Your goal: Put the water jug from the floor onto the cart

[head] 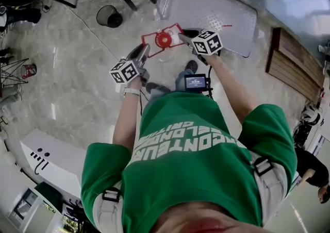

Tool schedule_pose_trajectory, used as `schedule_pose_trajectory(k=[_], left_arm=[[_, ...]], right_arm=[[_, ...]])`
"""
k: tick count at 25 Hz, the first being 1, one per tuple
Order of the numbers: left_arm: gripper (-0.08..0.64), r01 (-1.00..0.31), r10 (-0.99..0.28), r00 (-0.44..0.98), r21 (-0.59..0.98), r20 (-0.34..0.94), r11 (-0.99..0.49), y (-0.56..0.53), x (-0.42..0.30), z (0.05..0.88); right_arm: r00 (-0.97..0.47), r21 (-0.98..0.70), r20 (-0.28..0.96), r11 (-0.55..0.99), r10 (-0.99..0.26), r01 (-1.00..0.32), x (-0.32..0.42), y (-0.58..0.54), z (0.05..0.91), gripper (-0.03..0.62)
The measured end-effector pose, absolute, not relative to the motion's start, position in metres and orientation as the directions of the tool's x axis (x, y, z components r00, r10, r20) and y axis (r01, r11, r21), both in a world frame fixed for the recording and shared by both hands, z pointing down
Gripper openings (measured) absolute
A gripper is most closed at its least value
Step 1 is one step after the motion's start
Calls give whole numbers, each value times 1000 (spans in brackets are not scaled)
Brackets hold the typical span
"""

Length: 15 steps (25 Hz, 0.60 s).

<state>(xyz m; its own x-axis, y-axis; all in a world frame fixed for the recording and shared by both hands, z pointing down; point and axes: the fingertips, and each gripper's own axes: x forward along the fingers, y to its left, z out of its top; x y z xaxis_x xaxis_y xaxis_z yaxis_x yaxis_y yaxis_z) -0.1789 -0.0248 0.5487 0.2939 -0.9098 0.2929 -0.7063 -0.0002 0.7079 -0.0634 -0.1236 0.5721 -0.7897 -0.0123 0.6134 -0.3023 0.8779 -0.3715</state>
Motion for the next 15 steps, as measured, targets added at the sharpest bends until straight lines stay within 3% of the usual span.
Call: schedule_pose_trajectory(k=[15], left_arm=[[106, -686, -843, 473, 708, 255, -170, -199, -44, 539]], right_arm=[[-770, -345, 607, 807, -198, -480, 88, -270, 556, 69]])
